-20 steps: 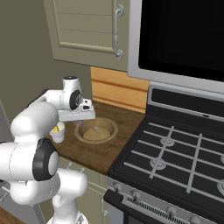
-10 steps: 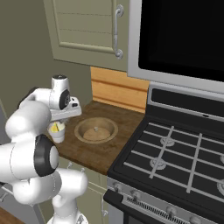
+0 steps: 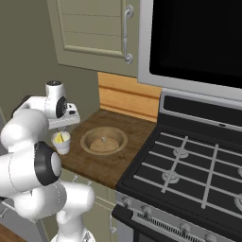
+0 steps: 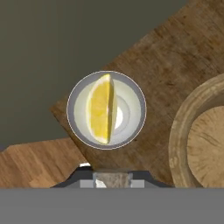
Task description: Grab a lemon wedge from the fridge and one ice cube from the ice bowl, and put them in the glass of lemonade.
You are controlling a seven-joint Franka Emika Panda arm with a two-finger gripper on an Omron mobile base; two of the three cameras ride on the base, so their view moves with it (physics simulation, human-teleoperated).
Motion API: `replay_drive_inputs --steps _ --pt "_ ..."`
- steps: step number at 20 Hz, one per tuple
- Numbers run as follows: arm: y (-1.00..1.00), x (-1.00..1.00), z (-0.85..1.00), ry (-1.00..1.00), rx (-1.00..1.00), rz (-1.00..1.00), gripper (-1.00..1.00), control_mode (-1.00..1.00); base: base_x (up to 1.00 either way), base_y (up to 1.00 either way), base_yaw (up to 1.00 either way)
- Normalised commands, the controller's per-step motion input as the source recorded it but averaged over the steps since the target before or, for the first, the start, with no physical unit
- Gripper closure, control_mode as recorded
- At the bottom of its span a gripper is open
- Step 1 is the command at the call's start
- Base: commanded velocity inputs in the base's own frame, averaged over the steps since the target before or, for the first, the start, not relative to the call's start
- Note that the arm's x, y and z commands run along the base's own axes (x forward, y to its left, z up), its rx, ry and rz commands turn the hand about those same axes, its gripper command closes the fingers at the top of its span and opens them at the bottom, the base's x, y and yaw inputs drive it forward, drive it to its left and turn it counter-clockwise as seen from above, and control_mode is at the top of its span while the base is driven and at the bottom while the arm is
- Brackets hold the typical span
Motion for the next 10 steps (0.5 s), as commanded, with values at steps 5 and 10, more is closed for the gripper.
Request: replay_drive_inputs --steps 5,10 --pt "0.09 0.17 -0.03 -0.02 0.00 0.00 1.00 -1.00 0.00 0.00 0.00" --pt "0.00 0.22 0.00 0.00 0.00 0.00 1.00 -1.00 0.00 0.00 0.00"
